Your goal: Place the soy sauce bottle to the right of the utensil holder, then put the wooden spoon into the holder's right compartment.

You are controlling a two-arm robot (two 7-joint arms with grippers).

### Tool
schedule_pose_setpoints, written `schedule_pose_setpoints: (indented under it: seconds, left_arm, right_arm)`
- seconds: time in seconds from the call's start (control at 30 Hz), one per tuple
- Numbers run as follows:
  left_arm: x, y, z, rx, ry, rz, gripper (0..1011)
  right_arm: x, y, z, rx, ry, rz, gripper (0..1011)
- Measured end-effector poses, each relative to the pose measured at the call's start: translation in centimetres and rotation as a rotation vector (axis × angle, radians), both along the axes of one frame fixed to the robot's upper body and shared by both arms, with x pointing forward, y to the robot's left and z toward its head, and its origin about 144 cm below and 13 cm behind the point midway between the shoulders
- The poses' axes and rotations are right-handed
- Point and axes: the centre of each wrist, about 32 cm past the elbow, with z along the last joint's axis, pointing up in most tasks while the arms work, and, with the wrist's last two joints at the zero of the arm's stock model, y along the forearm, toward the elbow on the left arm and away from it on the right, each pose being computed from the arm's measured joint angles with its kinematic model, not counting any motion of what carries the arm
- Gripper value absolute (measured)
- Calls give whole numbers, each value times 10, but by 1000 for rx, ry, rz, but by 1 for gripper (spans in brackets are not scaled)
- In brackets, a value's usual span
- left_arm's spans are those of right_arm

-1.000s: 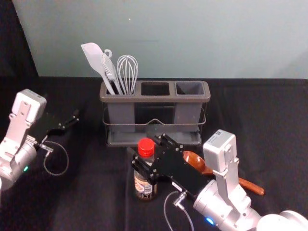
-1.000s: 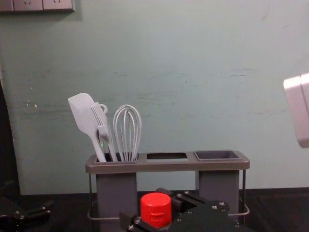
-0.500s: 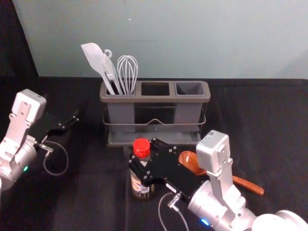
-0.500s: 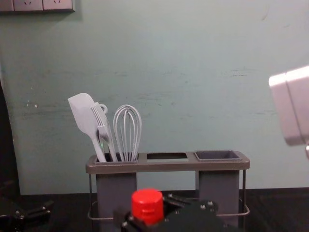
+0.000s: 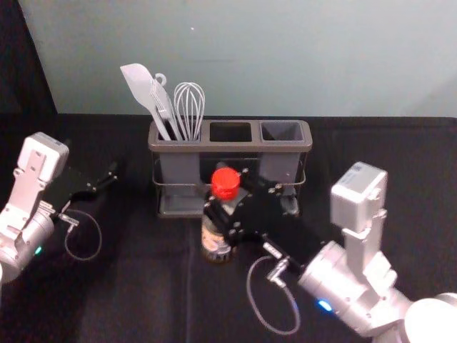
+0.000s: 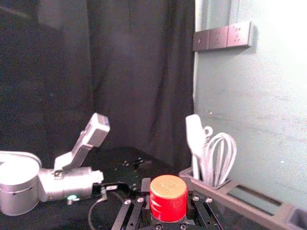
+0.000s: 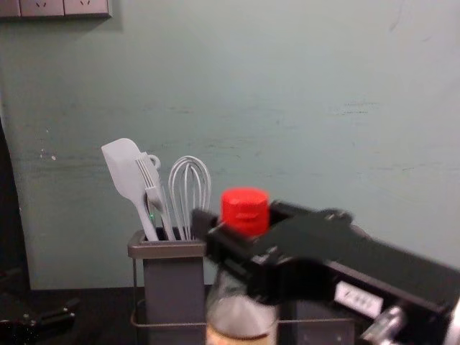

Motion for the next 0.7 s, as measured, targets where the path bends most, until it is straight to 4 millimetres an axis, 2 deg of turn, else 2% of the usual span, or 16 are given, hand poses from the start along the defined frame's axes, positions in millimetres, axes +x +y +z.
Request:
schedule_pose_setpoints:
  seconds: [0.3,0.7]
  left_arm:
    - [0,0,0,0,0,0,1000]
    - [0,0,0,0,0,0,1000]
  right_arm:
    - [1,-28,11,-15,-26,-57,382]
    - [6,-49,19,-43,-46,-104,382]
